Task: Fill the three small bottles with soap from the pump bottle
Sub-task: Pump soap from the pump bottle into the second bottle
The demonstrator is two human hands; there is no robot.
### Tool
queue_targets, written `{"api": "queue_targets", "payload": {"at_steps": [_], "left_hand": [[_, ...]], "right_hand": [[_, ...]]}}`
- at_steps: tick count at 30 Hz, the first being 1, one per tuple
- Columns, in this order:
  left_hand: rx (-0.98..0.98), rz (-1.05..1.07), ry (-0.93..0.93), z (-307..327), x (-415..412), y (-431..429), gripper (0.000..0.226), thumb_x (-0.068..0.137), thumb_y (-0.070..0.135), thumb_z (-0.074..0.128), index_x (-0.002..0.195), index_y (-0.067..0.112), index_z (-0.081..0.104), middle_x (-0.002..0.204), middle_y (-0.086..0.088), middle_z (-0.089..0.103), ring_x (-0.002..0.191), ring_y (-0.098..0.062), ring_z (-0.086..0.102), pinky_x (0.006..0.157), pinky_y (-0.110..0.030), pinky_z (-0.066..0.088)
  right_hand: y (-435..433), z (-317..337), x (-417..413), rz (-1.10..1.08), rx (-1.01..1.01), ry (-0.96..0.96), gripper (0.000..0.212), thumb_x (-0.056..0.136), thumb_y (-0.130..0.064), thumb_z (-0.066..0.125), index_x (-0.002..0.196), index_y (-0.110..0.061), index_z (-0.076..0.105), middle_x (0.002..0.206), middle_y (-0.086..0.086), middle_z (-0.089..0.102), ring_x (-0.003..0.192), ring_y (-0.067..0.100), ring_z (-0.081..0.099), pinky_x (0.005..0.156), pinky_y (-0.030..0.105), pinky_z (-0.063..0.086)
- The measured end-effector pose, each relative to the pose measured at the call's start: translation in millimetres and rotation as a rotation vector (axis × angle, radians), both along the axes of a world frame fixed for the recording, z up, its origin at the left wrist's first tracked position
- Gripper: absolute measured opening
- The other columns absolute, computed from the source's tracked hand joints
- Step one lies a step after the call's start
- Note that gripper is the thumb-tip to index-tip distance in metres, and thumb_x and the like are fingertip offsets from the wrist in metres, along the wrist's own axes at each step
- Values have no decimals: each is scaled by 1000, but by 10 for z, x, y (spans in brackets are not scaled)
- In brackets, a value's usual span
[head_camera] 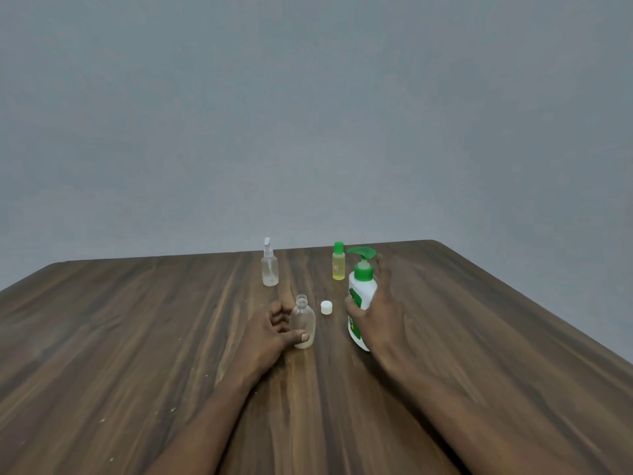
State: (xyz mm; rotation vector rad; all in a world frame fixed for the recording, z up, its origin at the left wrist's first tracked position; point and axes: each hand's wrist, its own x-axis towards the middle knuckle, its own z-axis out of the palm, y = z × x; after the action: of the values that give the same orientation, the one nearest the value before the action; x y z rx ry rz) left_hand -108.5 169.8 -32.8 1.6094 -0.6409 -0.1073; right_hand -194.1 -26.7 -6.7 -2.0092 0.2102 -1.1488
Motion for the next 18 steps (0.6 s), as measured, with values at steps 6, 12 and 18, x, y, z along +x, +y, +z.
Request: {"api": "queue_targets", "payload": {"at_steps": [6,12,18], "left_hand": [[-96,10,27,58,-57,-10,45,67,16,84,109,18,68,101,-1,78,95,-21,75,78,-31,61],[-240,42,11,336,-66,12,37,87,4,76,119,19,67,104,0,77,94,-20,76,74,-31,62],[-125,9,-49,506,-29,-12,40,85,4,77,117,27,70,110,0,77,101,-19,74,83,-33,62]], "right_hand": [[-68,103,-39,17,3,-60,104,70,-45,74,145,-49,2,128,-28,43,103,-9,52,79,12,40],[-229,264,14,110,-268,-124,85,81,-36,66,149,-34,15,148,-21,30,132,6,40,104,20,36],[-264,190,72,16,-445,-152,73,86,-34,58,149,-28,21,148,-16,31,131,1,38,106,23,37]]}}
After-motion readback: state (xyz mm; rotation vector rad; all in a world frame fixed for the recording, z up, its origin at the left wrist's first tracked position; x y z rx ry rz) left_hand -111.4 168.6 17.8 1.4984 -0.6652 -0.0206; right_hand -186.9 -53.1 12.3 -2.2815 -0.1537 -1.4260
